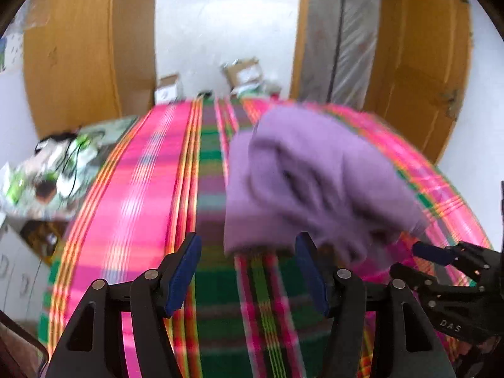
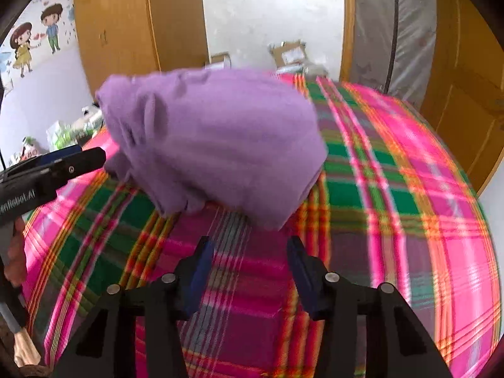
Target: Fold clothes
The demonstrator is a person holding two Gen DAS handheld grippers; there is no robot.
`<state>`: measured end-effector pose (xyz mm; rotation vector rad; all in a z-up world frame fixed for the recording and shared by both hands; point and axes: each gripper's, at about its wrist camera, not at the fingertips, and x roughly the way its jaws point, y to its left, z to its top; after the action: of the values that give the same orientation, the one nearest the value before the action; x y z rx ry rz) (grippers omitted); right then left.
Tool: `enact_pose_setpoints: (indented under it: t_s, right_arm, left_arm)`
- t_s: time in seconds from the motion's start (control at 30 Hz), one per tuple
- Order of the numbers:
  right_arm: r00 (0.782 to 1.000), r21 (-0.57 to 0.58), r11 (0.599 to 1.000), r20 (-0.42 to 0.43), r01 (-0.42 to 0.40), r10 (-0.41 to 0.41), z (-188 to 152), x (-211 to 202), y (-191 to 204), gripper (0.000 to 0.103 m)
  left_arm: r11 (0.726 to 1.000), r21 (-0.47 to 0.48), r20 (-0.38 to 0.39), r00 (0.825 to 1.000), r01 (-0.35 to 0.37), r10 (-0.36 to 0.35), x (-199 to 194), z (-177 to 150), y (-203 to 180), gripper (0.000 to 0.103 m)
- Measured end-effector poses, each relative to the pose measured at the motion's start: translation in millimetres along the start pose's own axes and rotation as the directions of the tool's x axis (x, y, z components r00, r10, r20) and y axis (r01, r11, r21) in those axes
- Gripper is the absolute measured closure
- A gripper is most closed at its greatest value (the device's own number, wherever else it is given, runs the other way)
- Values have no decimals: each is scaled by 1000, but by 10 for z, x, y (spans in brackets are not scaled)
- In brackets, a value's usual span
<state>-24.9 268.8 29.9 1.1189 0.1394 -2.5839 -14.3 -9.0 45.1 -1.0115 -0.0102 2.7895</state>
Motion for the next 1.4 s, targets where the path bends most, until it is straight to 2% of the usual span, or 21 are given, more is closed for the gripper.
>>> enact_pose_setpoints:
  t_s: [0.07, 0.2, 0.3, 0.43, 0.5, 0.57, 0.67, 0.73, 0.9, 1.1, 1.27, 1.4]
  right_arm:
    - [999, -12, 1000, 42, 7, -7, 46, -71, -22, 53]
    - [996, -85, 996, 86, 35, -27, 126, -118, 1, 53]
    - [996, -167, 986, 86, 32, -18, 181, -46, 66, 53]
    - [994, -258, 962, 92, 85, -63, 243, 75, 192, 55]
    - [994, -250, 966, 95, 71, -48, 285, 78, 167, 63]
    - [994, -242, 967, 95, 79, -57, 312, 85, 129, 80]
    - [992, -210, 975, 117, 68, -44, 377, 1, 18, 86]
    - [991, -193, 980, 133, 48, -22, 449, -38, -30, 87]
    - [986, -79, 992, 132, -93, 103, 542, -139, -215, 88]
    - [962, 0, 970, 125, -244, 242, 599, -271, -408, 89]
    - [964, 7, 972, 128, -234, 231, 579, -342, -467, 91]
    - [974, -27, 984, 139, -175, 177, 578, -362, -383, 92]
  left_arm:
    - [999, 30, 33, 999, -16, 15, -14, 83, -20, 39]
    - [995, 102, 51, 999, -2, -3, 15, 187, -95, 39]
    - [990, 139, 68, 998, -3, -7, 38, 257, -149, 39]
    - [989, 149, 65, 998, 5, -15, 87, 369, -125, 39]
    - [986, 169, 65, 998, -2, -9, 125, 398, -136, 39]
    - [984, 177, 53, 999, -9, 0, 191, 415, -125, 39]
    - [989, 149, 42, 999, 0, -6, 230, 419, -58, 39]
    - [989, 143, 52, 998, 23, -31, 201, 425, -54, 39]
    - [978, 199, 106, 990, 66, -88, 26, 440, -124, 39]
    - [966, 244, 116, 986, 89, -120, -78, 456, -196, 39]
    - [964, 254, 99, 989, 81, -109, -16, 445, -234, 39]
    - [961, 265, 110, 988, 78, -110, -28, 447, -267, 39]
